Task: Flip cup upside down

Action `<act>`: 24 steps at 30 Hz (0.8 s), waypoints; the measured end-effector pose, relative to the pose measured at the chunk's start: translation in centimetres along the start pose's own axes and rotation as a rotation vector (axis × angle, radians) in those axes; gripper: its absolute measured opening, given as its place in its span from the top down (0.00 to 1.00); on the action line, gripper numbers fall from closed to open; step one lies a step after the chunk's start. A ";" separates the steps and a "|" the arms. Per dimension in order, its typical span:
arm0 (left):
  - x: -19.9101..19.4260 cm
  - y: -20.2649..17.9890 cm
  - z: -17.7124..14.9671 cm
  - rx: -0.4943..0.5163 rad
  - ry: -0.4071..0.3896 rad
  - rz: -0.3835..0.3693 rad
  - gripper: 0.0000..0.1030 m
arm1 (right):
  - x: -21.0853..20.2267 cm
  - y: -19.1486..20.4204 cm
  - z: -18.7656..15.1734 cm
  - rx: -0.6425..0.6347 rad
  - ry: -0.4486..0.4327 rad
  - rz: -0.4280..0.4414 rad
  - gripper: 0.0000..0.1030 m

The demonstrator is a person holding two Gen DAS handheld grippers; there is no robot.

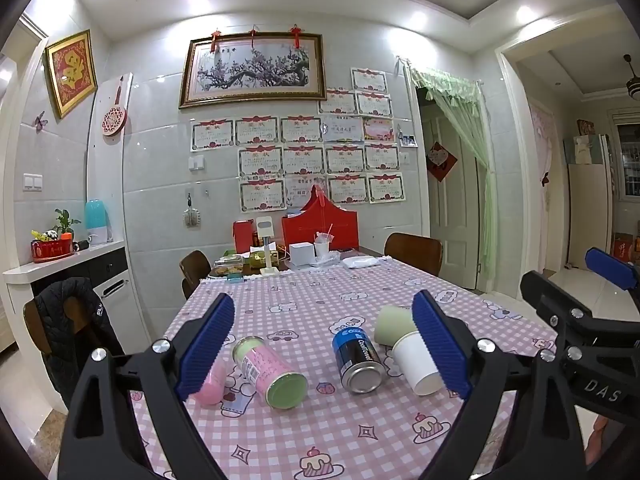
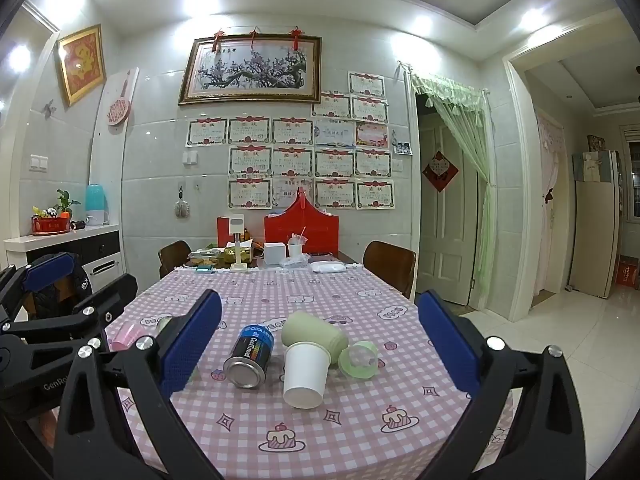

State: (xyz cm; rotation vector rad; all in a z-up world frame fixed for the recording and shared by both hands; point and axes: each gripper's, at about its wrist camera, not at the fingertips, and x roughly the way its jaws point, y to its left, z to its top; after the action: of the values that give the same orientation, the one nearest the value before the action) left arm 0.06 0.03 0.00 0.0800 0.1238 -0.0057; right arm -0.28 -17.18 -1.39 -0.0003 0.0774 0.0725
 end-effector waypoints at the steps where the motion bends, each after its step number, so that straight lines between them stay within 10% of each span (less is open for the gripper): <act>1: 0.0 0.0 0.0 0.000 -0.004 0.000 0.13 | 0.0 0.0 0.0 0.000 0.002 -0.001 0.08; 24: 0.3 -0.2 -0.4 -0.003 -0.001 0.000 0.13 | 0.0 0.1 -0.1 -0.001 -0.001 -0.002 0.08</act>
State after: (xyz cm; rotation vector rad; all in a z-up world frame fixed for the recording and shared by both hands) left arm 0.32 -0.12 -0.45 0.0774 0.1232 -0.0054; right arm -0.25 -17.04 -1.46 -0.0011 0.0766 0.0711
